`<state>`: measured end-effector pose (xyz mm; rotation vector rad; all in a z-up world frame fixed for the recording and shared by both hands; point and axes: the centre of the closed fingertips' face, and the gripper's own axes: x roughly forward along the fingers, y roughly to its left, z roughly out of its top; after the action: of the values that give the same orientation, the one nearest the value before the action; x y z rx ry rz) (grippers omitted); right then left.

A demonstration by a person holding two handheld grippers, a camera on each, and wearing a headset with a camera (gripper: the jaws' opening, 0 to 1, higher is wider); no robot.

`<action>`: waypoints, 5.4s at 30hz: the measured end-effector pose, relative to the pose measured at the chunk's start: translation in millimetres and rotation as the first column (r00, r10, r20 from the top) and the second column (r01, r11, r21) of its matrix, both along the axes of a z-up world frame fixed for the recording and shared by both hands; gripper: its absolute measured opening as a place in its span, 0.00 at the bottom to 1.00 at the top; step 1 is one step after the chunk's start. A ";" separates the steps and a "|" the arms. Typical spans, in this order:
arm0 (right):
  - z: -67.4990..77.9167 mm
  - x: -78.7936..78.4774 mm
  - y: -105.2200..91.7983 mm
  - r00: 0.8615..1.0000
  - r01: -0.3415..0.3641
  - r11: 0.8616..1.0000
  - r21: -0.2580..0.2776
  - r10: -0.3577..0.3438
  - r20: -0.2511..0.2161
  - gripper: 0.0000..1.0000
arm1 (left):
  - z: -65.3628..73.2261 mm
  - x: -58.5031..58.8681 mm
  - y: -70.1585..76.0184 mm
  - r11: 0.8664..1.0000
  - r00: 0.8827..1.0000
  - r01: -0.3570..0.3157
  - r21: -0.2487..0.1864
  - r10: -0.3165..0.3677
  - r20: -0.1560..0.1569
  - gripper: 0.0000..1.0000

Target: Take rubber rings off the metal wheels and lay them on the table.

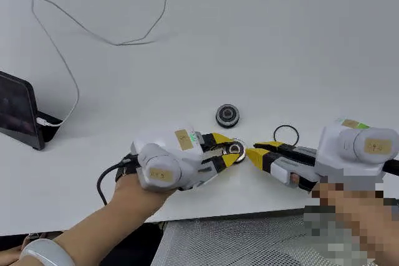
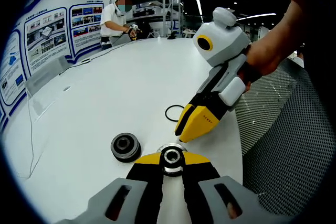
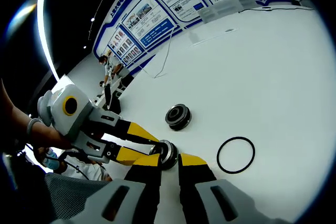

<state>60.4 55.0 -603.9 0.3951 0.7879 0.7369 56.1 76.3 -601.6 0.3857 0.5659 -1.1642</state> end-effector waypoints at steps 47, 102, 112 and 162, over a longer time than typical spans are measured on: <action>-7.4 -2.0 13.0 0.972 0.110 0.977 0.181 -0.068 -0.225 0.16 | -3.1 0.6 1.5 1.000 1.000 -0.005 -0.002 0.005 0.008 0.12; 1.3 -1.5 10.0 0.982 0.082 0.986 0.146 -0.055 -0.179 0.02 | -5.4 1.4 2.1 1.000 1.000 -0.016 -0.006 0.016 0.000 0.12; 2.6 -1.1 11.5 0.984 0.070 0.986 0.152 -0.043 -0.175 0.01 | -5.3 1.5 2.2 1.000 1.000 -0.015 -0.006 0.015 0.001 0.12; 25.1 -1.4 26.6 0.991 0.038 0.981 0.192 -0.012 -0.134 0.02 | 8.0 2.6 31.9 0.998 0.997 -0.069 -0.013 0.069 0.017 0.21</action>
<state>59.0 81.6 -578.7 0.6347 0.8369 0.7728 58.8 108.2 -593.6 0.3628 0.5521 -1.0964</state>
